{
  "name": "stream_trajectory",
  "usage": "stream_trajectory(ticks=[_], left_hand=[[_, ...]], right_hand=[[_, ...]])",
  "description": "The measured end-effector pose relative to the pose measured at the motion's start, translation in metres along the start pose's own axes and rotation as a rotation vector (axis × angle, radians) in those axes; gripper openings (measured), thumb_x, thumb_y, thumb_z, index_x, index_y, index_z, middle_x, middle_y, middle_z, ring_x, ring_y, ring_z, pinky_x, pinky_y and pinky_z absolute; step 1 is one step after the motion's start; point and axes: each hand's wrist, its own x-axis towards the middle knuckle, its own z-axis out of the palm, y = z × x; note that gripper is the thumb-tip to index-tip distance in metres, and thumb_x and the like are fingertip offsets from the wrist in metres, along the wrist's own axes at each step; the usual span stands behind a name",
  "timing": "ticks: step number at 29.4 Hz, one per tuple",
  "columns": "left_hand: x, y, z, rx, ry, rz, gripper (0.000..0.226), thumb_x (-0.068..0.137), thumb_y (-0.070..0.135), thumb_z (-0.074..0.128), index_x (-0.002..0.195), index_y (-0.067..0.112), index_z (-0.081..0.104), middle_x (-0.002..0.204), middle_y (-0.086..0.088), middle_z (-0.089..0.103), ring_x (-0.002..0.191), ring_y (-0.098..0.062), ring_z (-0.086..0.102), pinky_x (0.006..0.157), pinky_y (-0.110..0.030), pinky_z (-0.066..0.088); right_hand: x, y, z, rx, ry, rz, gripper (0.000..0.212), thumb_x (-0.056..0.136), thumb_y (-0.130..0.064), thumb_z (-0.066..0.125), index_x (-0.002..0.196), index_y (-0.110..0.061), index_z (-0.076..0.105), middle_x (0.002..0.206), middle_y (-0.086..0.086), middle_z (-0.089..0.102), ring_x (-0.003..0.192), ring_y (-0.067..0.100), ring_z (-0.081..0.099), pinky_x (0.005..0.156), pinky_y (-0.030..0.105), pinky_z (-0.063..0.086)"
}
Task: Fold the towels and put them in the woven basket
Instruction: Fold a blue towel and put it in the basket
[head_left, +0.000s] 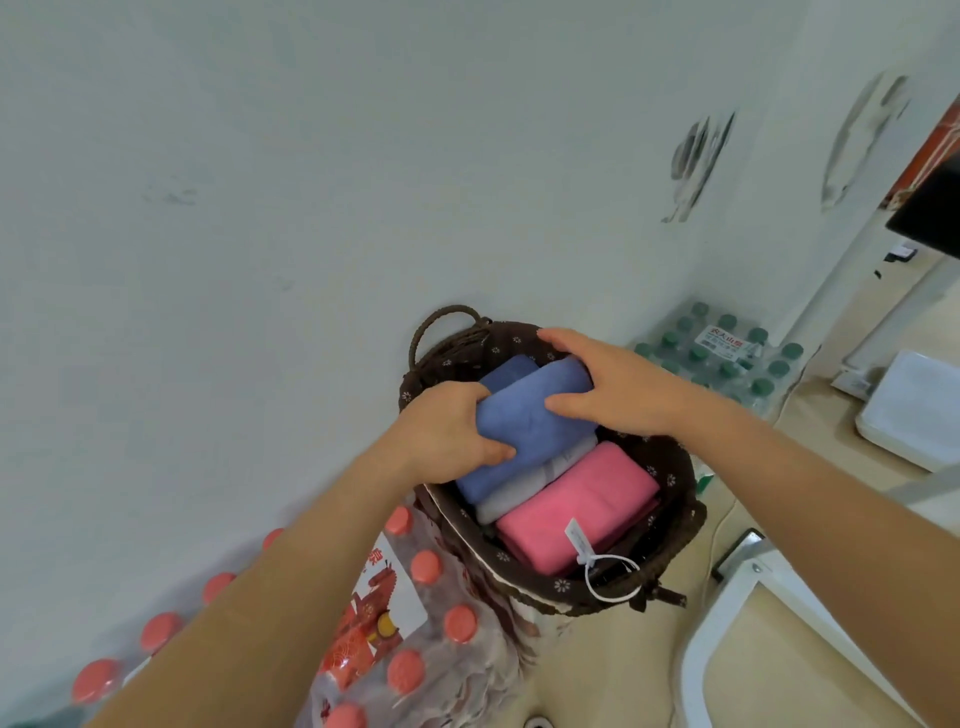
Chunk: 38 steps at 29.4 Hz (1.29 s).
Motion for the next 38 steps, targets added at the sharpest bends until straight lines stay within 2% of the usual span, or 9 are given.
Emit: stream_trajectory(ticks=[3, 6, 10, 12, 16, 20, 27, 31, 38], left_hand=[[-0.015, 0.003, -0.005, -0.387, -0.071, 0.012, 0.033, 0.068, 0.030, 0.081, 0.095, 0.021, 0.065, 0.090, 0.002, 0.069, 0.085, -0.015, 0.064, 0.076, -0.032, 0.052], [-0.023, 0.007, 0.009, -0.840, -0.203, -0.130, 0.040, 0.067, 0.032, 0.078, 0.103, 0.022, 0.065, 0.103, -0.004, 0.071, 0.097, -0.020, 0.067, 0.089, -0.040, 0.053], [-0.026, 0.020, 0.040, 0.170, -0.083, 0.039, 0.029, 0.089, 0.042, 0.053, 0.103, 0.016, 0.057, 0.104, -0.003, 0.061, 0.101, -0.022, 0.054, 0.076, -0.033, 0.042], [-0.029, 0.024, 0.051, 0.407, 0.048, 0.077, 0.036, 0.093, 0.044, 0.043, 0.108, 0.014, 0.055, 0.107, -0.006, 0.053, 0.104, -0.025, 0.045, 0.077, -0.034, 0.038], [-0.031, 0.022, 0.060, 0.446, 0.283, 0.305, 0.034, 0.086, 0.031, 0.056, 0.119, 0.022, 0.052, 0.100, -0.004, 0.050, 0.084, -0.025, 0.048, 0.062, -0.035, 0.035], [-0.032, 0.026, 0.067, 0.447, 0.209, 0.442, 0.024, 0.081, 0.029, 0.064, 0.104, 0.026, 0.059, 0.081, -0.003, 0.047, 0.061, -0.023, 0.053, 0.041, -0.030, 0.030], [-0.025, 0.032, 0.073, 0.534, 0.125, 0.333, 0.053, 0.096, 0.035, 0.046, 0.143, 0.030, 0.021, 0.115, -0.007, 0.042, 0.098, -0.026, 0.053, 0.059, -0.035, 0.033], [-0.023, 0.028, 0.056, 0.292, 0.066, 0.344, 0.041, 0.092, 0.037, 0.049, 0.131, 0.032, 0.041, 0.099, 0.001, 0.042, 0.095, -0.023, 0.050, 0.071, -0.038, 0.045], [-0.022, 0.023, 0.036, 0.026, 0.265, 0.327, 0.023, 0.090, 0.032, 0.053, 0.110, 0.031, 0.063, 0.102, 0.005, 0.054, 0.098, -0.016, 0.050, 0.084, -0.032, 0.043]], right_hand=[[-0.013, -0.001, -0.021, 0.314, -0.126, -0.009, 0.066, 0.083, -0.012, 0.072, 0.139, -0.031, 0.042, 0.115, -0.011, 0.062, 0.100, -0.001, 0.060, 0.085, 0.005, 0.043], [-0.020, 0.002, -0.028, 0.247, -0.077, 0.046, 0.057, 0.084, -0.019, 0.072, 0.135, -0.029, 0.047, 0.101, -0.011, 0.064, 0.090, 0.009, 0.062, 0.075, 0.009, 0.046], [-0.021, 0.013, 0.009, -0.374, -0.128, 0.032, 0.057, 0.086, -0.033, 0.066, 0.138, -0.024, 0.043, 0.121, 0.001, 0.060, 0.109, 0.021, 0.056, 0.086, 0.025, 0.040], [-0.023, 0.015, 0.018, -0.521, -0.075, 0.028, 0.051, 0.087, -0.038, 0.062, 0.133, -0.023, 0.047, 0.119, 0.007, 0.057, 0.110, 0.027, 0.055, 0.088, 0.035, 0.043], [-0.027, 0.008, 0.013, -0.624, 0.168, -0.152, 0.028, 0.082, -0.027, 0.064, 0.108, -0.016, 0.060, 0.104, 0.006, 0.053, 0.096, 0.028, 0.052, 0.077, 0.039, 0.046], [-0.036, 0.006, 0.022, -0.487, 0.012, -0.113, 0.005, 0.088, -0.022, 0.055, 0.089, -0.018, 0.057, 0.095, 0.003, 0.050, 0.082, 0.027, 0.056, 0.071, 0.040, 0.045], [-0.032, 0.018, 0.032, -0.524, -0.153, -0.032, 0.009, 0.091, -0.017, 0.049, 0.099, -0.014, 0.053, 0.104, 0.006, 0.044, 0.074, 0.026, 0.052, 0.069, 0.039, 0.043], [-0.038, 0.012, 0.012, -0.333, -0.078, -0.009, 0.020, 0.085, -0.021, 0.061, 0.104, -0.021, 0.057, 0.099, 0.000, 0.049, 0.085, 0.016, 0.052, 0.081, 0.033, 0.044], [-0.037, 0.011, -0.004, -0.260, 0.127, -0.056, 0.011, 0.085, -0.022, 0.060, 0.096, -0.025, 0.057, 0.084, -0.005, 0.052, 0.076, 0.012, 0.051, 0.070, 0.025, 0.038]])
